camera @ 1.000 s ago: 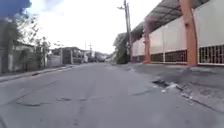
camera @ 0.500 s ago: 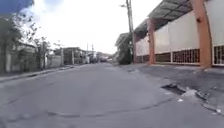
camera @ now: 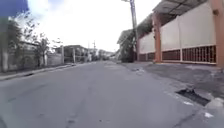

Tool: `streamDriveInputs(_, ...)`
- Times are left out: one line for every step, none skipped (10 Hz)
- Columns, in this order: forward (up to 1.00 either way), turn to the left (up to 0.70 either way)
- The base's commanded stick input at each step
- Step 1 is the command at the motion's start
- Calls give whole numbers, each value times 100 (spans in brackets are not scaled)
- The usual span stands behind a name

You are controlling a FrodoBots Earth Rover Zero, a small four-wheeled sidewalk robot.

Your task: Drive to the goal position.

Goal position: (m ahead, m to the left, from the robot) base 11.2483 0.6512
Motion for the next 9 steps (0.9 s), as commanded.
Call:
streamDriveInputs(100, 6)
streamDriveInputs(100, 6)
streamDriveInputs(100, 6)
streamDriveInputs(100, 6)
streamDriveInputs(100, 6)
streamDriveInputs(100, 6)
streamDriveInputs(100, 6)
streamDriveInputs(100, 6)
streamDriveInputs(100, 6)
